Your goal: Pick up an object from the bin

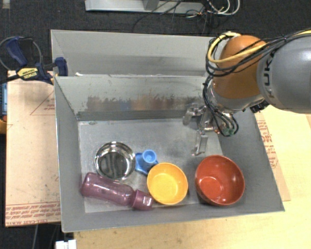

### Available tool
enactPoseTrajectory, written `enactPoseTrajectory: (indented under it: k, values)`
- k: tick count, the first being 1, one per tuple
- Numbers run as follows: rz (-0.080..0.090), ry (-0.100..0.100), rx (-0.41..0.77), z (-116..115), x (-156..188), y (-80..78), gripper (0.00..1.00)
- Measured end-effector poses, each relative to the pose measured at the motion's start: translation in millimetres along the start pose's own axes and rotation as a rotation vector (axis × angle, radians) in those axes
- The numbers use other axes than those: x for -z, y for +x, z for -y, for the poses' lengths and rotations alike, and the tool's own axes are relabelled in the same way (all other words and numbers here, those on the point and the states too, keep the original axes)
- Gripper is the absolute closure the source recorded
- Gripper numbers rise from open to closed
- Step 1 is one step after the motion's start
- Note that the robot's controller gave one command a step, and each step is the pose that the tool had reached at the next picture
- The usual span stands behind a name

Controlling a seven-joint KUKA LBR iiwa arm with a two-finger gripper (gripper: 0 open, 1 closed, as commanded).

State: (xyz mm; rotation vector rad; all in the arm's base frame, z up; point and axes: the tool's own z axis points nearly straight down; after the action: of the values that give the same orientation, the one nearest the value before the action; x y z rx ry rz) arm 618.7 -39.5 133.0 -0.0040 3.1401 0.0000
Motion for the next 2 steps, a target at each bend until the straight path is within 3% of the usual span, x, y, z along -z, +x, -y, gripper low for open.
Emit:
enactPoseTrajectory:
  k: [1, 2]
  values:
    - [0.0, 0.0, 0.0, 0.0, 0.0, 0.0, 0.0]
    - [0.008, -0.008, 0.149, 4.6, -58.1, 83.5, 0.0]
